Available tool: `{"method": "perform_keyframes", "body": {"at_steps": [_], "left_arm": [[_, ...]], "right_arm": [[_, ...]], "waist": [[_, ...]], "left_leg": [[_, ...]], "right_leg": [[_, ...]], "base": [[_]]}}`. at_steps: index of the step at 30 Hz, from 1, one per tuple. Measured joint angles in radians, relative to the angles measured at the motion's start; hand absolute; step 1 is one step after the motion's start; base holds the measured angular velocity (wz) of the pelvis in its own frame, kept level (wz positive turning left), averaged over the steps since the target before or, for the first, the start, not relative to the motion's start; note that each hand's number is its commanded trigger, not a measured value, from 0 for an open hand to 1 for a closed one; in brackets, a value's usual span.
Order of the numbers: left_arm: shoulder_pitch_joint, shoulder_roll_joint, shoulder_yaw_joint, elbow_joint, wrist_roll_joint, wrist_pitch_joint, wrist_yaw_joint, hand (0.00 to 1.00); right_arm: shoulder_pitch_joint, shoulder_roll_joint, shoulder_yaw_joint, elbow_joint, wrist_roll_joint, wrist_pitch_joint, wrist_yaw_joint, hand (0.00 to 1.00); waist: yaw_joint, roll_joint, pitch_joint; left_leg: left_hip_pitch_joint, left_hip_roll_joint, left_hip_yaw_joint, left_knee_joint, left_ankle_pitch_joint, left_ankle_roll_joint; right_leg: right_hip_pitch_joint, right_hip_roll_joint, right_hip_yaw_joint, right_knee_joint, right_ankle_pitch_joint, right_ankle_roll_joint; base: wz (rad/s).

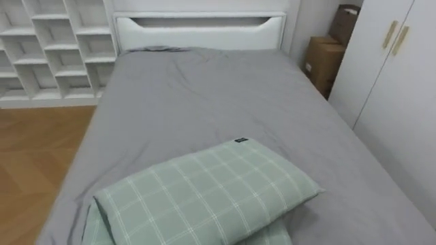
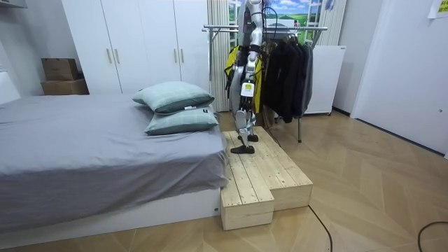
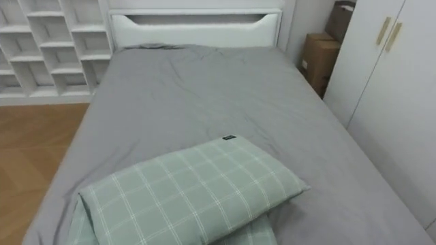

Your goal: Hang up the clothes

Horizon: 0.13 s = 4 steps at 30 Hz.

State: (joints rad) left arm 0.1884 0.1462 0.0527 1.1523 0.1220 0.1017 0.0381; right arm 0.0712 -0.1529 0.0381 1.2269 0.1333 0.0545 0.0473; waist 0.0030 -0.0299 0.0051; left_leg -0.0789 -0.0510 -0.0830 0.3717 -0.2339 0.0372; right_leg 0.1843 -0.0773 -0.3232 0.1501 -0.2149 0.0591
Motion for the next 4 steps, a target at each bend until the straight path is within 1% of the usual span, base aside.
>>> {"method": "perform_keyframes", "body": {"at_steps": [2,4], "left_arm": [[-0.011,0.000,-0.001,0.000,0.000,-0.009,0.001,0.00],[-0.013,0.000,-0.001,0.001,0.000,-0.018,0.000,0.00]], "right_arm": [[0.004,0.000,0.001,0.005,0.007,0.000,0.002,0.00],[0.007,-0.002,0.002,0.005,0.018,-0.001,0.014,0.00]], "waist": [[-0.001,0.003,0.0024],[-0.001,0.005,0.0031]], "left_leg": [[0.003,0.000,-0.007,0.001,-0.001,-0.002],[0.004,0.002,-0.010,0.003,-0.002,-0.004]], "right_leg": [[0.006,0.005,0.026,0.000,0.000,0.000],[0.006,0.008,0.045,0.000,0.000,0.000]], "base": [[0.09],[0.00]]}}
